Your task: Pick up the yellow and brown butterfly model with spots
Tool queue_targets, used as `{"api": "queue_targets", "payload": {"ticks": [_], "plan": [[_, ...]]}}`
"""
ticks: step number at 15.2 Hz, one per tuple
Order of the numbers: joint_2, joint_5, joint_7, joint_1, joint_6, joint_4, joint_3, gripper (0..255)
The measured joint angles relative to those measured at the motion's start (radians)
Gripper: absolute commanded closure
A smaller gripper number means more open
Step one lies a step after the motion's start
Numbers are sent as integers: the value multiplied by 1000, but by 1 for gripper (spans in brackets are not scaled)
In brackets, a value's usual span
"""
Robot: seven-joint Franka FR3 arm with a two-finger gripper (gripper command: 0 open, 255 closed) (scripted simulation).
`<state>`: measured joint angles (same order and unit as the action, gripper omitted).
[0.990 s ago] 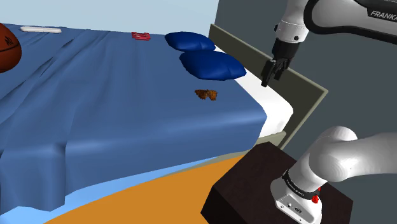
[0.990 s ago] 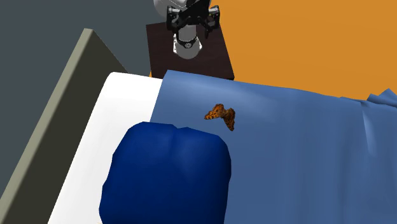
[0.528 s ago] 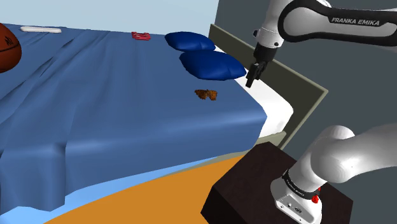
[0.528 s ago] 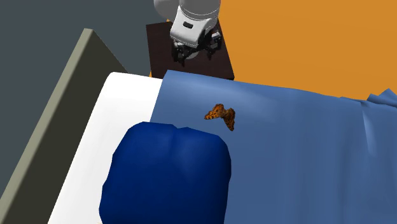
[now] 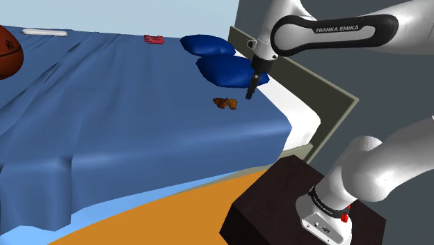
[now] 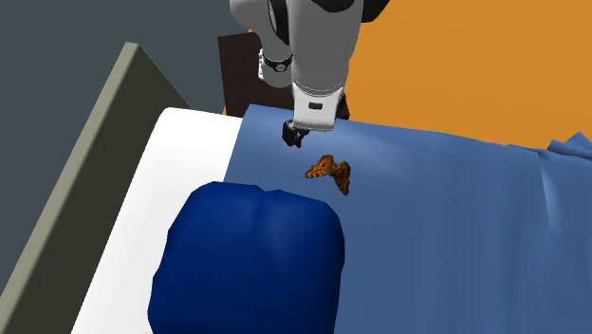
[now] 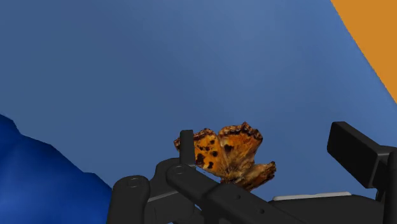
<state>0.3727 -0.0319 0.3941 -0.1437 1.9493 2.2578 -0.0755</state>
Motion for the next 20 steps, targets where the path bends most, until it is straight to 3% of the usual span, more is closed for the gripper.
{"api": "queue_targets", "payload": {"ticks": [7,16,17,20], "plan": [[-226,78,259,-69,151,-105,-21,0],[-285,99,304,-79,259,-59,-19,0],[-285,99,305,-79,262,-56,-19,255],[-285,99,305,-79,265,-54,-19,255]]}}
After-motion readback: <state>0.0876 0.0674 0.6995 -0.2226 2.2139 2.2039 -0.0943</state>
